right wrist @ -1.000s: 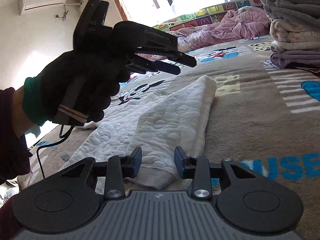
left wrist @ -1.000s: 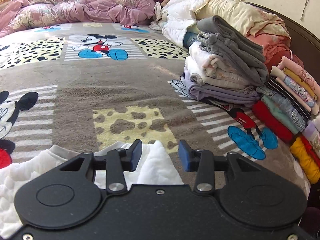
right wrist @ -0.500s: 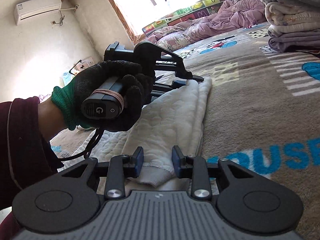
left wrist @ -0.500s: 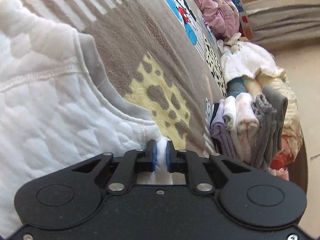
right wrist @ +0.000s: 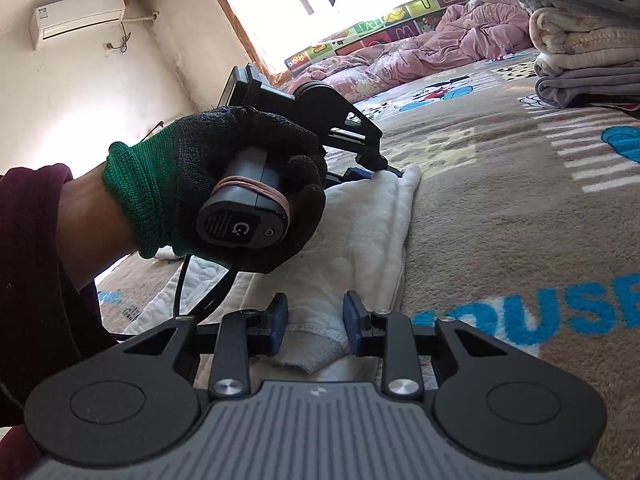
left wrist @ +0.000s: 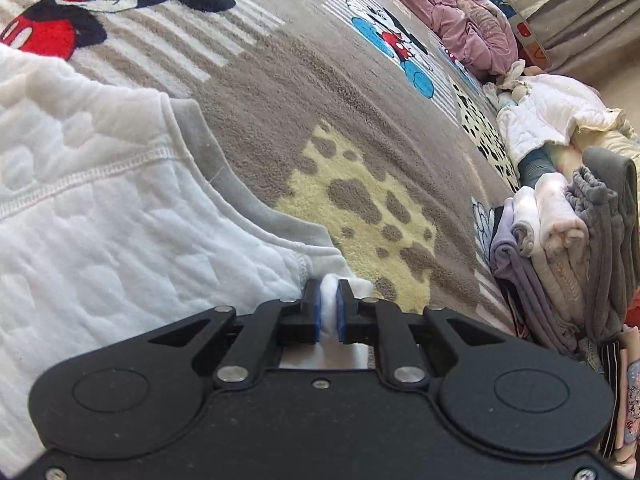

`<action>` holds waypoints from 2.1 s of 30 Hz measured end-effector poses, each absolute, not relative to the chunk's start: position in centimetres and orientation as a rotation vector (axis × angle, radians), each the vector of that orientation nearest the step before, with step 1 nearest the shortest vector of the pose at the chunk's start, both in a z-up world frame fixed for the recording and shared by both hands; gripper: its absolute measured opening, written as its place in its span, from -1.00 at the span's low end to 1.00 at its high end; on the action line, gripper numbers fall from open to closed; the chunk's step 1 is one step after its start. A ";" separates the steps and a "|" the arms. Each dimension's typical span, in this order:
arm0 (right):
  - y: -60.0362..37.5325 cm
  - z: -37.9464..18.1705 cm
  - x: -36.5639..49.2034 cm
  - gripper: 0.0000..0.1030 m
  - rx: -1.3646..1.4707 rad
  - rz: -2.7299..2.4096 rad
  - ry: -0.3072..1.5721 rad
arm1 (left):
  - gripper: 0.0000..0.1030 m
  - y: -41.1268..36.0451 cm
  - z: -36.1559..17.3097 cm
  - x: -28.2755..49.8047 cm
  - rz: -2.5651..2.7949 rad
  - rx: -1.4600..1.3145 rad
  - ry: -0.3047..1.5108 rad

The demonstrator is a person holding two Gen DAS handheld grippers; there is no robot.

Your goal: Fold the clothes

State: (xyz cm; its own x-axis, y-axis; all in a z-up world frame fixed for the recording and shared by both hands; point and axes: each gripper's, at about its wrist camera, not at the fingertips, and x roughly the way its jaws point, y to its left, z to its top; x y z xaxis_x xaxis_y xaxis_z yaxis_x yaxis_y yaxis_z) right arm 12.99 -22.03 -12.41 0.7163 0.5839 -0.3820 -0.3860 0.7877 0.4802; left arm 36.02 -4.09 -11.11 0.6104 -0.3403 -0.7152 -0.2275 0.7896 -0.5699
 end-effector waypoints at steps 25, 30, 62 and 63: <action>-21.7 -12.4 12.1 -0.40 0.347 0.540 0.507 | -0.86 -9.1 -8.4 33.2 -0.176 -0.113 0.896; -22.8 -11.4 10.4 -0.36 0.354 0.536 0.447 | -0.24 -4.8 -5.0 28.0 -0.233 -0.224 0.791; -30.4 -15.2 8.8 -0.21 0.771 0.299 0.576 | 0.07 24.1 -11.1 21.5 0.146 -0.945 0.528; -30.3 -15.0 8.9 -0.21 0.772 0.303 0.574 | 0.00 23.9 -10.8 22.0 0.147 -0.914 0.526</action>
State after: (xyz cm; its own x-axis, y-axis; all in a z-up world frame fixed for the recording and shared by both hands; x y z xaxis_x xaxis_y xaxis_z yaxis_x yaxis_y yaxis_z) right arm 8.91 -30.34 -15.05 0.8067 0.4573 -0.3743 -0.0505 0.6845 0.7273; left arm 21.99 23.94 -10.83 0.8646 -0.0976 -0.4929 -0.3391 0.6105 -0.7158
